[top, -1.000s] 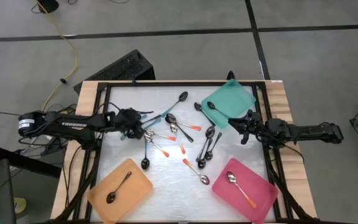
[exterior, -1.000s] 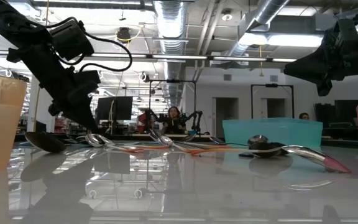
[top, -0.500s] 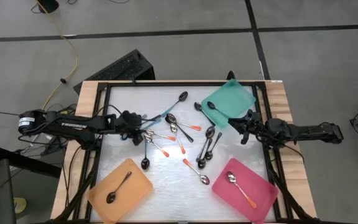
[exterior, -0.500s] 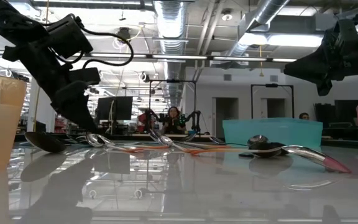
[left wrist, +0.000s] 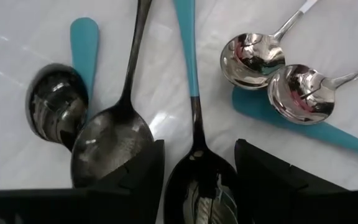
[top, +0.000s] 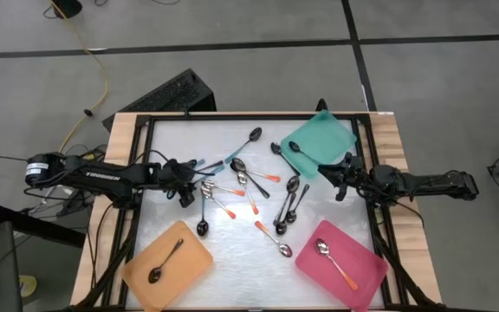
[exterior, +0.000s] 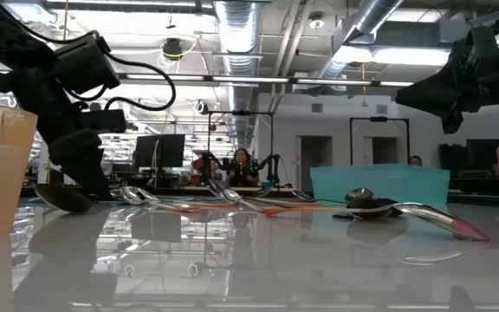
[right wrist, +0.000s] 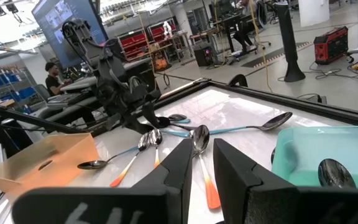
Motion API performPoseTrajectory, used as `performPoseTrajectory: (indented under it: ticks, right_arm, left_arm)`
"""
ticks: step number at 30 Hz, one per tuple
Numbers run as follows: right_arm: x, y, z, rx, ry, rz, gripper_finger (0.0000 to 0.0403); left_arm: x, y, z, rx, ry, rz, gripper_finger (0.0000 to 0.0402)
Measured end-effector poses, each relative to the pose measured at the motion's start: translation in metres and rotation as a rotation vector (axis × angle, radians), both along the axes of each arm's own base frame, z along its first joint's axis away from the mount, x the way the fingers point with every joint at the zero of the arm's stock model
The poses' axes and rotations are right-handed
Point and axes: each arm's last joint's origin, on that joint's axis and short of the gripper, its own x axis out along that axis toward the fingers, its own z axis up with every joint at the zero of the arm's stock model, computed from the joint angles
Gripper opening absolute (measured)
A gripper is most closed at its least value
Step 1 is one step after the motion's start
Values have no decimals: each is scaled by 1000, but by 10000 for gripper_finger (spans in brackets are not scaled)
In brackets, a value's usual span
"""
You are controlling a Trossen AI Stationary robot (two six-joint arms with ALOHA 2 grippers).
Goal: Sort silverware by color (type)
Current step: Put the blue spoon into the blue bin
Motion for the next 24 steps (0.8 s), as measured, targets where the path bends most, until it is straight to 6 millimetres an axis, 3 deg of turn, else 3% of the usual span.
performPoseTrajectory:
  ticks: [6, 14, 24]
  right_arm:
    - [0, 0, 0, 1, 0, 0, 81]
    - [0, 0, 0, 2, -1, -1, 81]
    - [0, 0, 0, 7, -3, -2, 81]
  left_arm:
    - [0, 0, 0, -18, -3, 0, 157]
    - [-2, 1, -1, -9, 4, 49, 14]
    - [3, 2, 3, -22, -94, 138, 2]
